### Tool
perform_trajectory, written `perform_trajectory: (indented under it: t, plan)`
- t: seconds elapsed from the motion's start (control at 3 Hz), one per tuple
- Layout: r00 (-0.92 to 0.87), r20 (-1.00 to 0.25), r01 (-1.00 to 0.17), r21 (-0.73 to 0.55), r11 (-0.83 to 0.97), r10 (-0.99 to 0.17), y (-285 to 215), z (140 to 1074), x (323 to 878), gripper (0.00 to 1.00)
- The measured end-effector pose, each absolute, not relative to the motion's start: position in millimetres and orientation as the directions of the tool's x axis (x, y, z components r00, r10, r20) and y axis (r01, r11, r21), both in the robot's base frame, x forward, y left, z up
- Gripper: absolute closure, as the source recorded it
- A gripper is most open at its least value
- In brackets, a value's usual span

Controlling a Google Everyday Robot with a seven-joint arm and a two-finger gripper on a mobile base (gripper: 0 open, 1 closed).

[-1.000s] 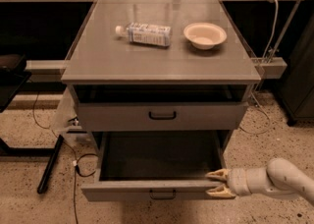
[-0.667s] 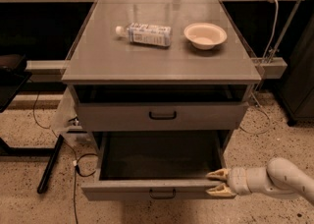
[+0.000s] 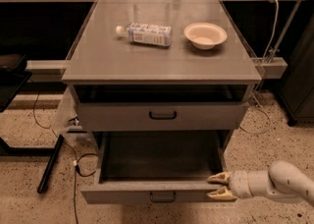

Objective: Open middle drawer

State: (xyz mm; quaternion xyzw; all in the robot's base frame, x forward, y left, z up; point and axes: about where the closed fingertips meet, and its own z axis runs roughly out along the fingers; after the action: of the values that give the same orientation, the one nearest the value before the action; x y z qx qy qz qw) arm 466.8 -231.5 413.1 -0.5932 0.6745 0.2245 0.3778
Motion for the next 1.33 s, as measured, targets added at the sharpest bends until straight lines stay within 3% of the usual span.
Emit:
perform_trajectory:
  t: [0.33, 0.67, 1.33]
  plan:
    - [-0.014, -0.776, -0.969, -0.145, 0.2, -0.631, -232.8, 412.9, 457.6, 1.0]
    - [-0.014, -0.776, -0.969, -0.145, 0.2, -0.631, -232.4, 413.4, 456.7, 0.82]
    - [-0.017, -0.775, -0.97, -0.142, 0.2, -0.632, -232.7, 412.0, 455.2, 0.35]
